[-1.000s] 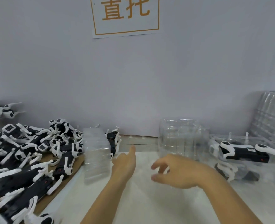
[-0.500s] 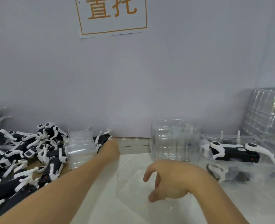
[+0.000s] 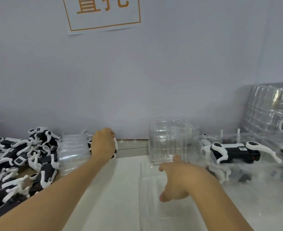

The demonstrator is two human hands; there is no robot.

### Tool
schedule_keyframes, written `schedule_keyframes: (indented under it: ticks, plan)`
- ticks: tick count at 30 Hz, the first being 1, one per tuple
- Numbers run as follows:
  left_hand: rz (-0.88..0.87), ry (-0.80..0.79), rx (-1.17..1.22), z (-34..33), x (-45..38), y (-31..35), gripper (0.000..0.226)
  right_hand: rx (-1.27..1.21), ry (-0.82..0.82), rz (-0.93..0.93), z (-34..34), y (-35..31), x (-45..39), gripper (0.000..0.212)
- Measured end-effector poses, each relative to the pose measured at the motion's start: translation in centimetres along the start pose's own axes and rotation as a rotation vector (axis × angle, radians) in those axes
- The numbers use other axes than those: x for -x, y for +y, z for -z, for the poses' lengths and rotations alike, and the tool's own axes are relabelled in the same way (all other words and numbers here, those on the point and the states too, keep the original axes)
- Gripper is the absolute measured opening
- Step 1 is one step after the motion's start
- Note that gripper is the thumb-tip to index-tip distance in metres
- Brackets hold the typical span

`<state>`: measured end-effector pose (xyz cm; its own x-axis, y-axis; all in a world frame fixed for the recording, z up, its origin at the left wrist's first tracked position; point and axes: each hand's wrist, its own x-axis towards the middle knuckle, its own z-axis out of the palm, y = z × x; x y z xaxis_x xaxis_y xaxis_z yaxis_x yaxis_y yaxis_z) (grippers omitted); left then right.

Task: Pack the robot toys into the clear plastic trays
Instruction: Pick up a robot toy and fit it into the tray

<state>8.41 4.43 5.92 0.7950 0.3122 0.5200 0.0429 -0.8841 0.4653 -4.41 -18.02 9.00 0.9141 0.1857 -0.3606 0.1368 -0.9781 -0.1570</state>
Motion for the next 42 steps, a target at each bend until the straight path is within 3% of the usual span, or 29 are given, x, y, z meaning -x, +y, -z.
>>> schedule_keyframes:
  ticks: [4, 11, 14, 17, 22, 24, 26, 28, 30, 32, 36, 39, 40, 42]
  plan:
    - [0.021, 0.135, 0.328, 2.8, 0.4, 2.8, 0.023, -0.019, 0.046, -0.044, -0.5, -1.6, -0.4, 0.055]
    - [0.038, 0.302, 0.73, 8.4, 3.7, 5.3, 0.023, -0.174, 0.279, 0.083, -0.4, -1.3, -0.6, 0.046]
    - [0.153, 0.319, 1.014, 9.4, 5.9, 4.9, 0.024, -0.145, 0.228, 0.161, -0.3, -0.7, -0.5, 0.053]
    - [0.296, 0.231, 1.315, 9.6, 7.3, 4.4, 0.019, -0.148, 0.153, 0.149, -0.4, -0.4, -0.6, 0.047]
    - [0.335, -0.004, 1.591, 10.0, 7.9, 4.1, 0.016, -0.235, 0.324, 0.169, -2.3, -2.2, -1.8, 0.045]
    - [0.328, -0.051, 1.638, 10.3, 7.9, 4.1, 0.016, -0.421, 0.317, 0.254, -2.3, -2.9, -2.1, 0.04]
    - [0.356, -0.075, 1.687, 10.6, 7.7, 3.9, 0.015, -0.57, 0.439, 0.326, -1.6, -3.1, -2.2, 0.034]
    - [0.41, -0.099, 1.723, 10.8, 7.5, 3.7, 0.014, -0.577, 0.744, 0.347, -1.0, -3.0, -2.0, 0.045]
    - [0.45, -0.142, 1.734, 10.7, 7.6, 3.8, 0.013, -0.545, 1.015, 0.394, -0.7, -3.0, -1.6, 0.071]
    - [0.466, -0.208, 1.727, 10.4, 7.8, 4.1, 0.013, -0.403, 1.153, 0.418, -0.6, -3.2, -1.4, 0.088]
    - [0.422, -0.422, 1.667, 10.0, 8.6, 5.2, 0.011, -0.275, 1.243, 0.445, -0.5, -2.3, -1.5, 0.064]
    - [0.366, -0.328, 1.578, 10.3, 8.4, 5.4, 0.011, -0.34, 1.138, 0.414, 0.0, -0.8, -1.6, 0.055]
    - [0.339, -0.244, 1.454, 10.3, 8.0, 5.0, 0.012, -0.368, 1.103, 0.4, 0.2, -0.3, -1.5, 0.053]
    - [0.214, -0.113, 0.926, 10.3, 7.5, 3.5, 0.014, -0.459, 1.052, 0.365, 0.5, 0.3, -1.5, 0.051]
